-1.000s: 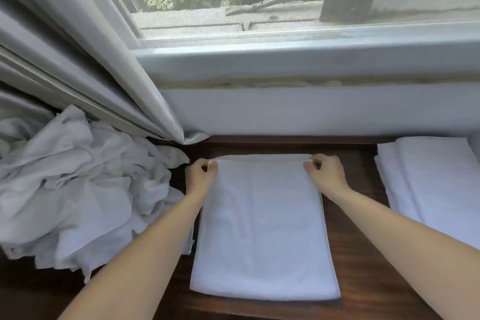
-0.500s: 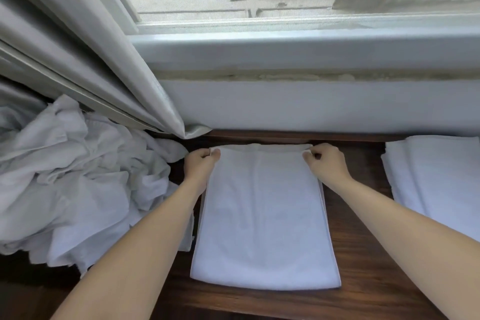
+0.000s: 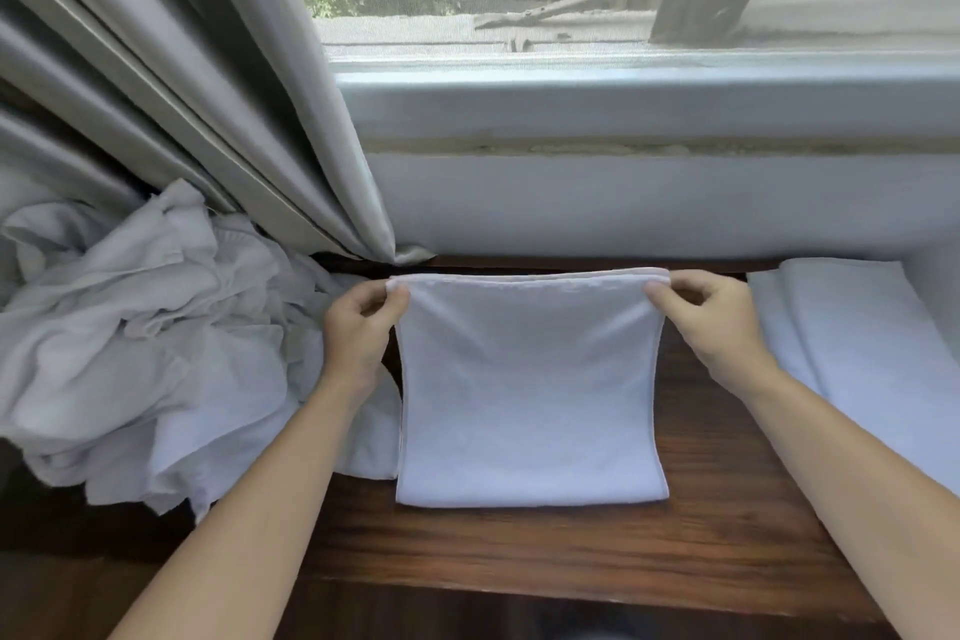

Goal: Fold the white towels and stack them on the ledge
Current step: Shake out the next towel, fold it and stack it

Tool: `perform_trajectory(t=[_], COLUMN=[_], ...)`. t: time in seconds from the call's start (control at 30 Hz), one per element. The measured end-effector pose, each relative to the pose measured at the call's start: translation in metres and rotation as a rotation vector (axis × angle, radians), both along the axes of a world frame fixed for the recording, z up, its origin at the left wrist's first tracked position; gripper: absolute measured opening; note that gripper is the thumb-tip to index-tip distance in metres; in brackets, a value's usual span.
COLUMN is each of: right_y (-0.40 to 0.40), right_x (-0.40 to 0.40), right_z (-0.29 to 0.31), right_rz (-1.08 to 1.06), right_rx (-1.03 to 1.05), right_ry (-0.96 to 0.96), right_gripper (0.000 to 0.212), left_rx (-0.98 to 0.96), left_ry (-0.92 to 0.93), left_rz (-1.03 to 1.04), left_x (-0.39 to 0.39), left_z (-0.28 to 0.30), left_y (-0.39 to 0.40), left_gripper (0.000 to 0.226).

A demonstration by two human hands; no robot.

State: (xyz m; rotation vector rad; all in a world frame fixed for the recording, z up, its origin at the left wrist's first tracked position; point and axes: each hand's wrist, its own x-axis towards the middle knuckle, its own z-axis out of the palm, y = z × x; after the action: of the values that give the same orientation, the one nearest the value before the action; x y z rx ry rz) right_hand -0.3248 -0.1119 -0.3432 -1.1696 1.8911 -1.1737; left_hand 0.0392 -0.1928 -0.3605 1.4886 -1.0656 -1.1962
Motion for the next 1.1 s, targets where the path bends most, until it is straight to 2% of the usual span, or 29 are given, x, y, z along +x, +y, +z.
perform_trajectory(t=[0.13,0.23,0.37,0.47,0.6,0.67,0.73,0.83,0.97,1.1], right_y=[0.029,0.052,0.082,0.098,0.105,0.101,0.093,0.075,0.051,0.045], right_x=[0.014,0.021,0.027,0.027,0.023,0.019,0.014,0.01,0.009,0.004], right_z=[0.044,0.071,0.096,0.108,0.126,0.135,0.142,0.155,0.177,0.196], right_rz=[-0.04,-0.036,-0.025,-0.046,-0.05,-0.039,-0.018,0.014,0.042,0.099], right_rx=[-0.142,-0.208,-0.238,-0.249,-0.227,-0.164,-0.092,-0.058,-0.105,-0.178], right_ry=[-0.016,-0.018,0.003,0.032,0.102,0.177,0.225,0.203,0.071,0.067], right_gripper=[0.001,0.007,0.007,0.012,0.029,0.022,0.016,0.02,0.012,0.011], left_rx=[-0.112,-0.183,-0.217,-0.234,-0.271,-0.296,-0.317,-0.308,-0.285,-0.322], left_ry=[0.068,0.087,0.05,-0.03,-0.099,-0.209,-0.347,-0.441,-0.353,-0.291], left_rz=[-0.019,-0.067,-0.18,-0.251,-0.342,-0.412,-0.48,-0.501,-0.425,-0.368], left_x=[0.012,0.019,0.029,0.036,0.045,0.046,0.045,0.037,0.027,0.027], left_z=[0.04,0.07,0.1,0.118,0.141,0.151,0.16,0.176,0.197,0.208], left_y=[0.023,0.04,0.058,0.066,0.069,0.065,0.057,0.044,0.029,0.026], left_gripper=[0.008,0.009,0.016,0.023,0.023,0.026,0.019,0.011,0.008,0.012])
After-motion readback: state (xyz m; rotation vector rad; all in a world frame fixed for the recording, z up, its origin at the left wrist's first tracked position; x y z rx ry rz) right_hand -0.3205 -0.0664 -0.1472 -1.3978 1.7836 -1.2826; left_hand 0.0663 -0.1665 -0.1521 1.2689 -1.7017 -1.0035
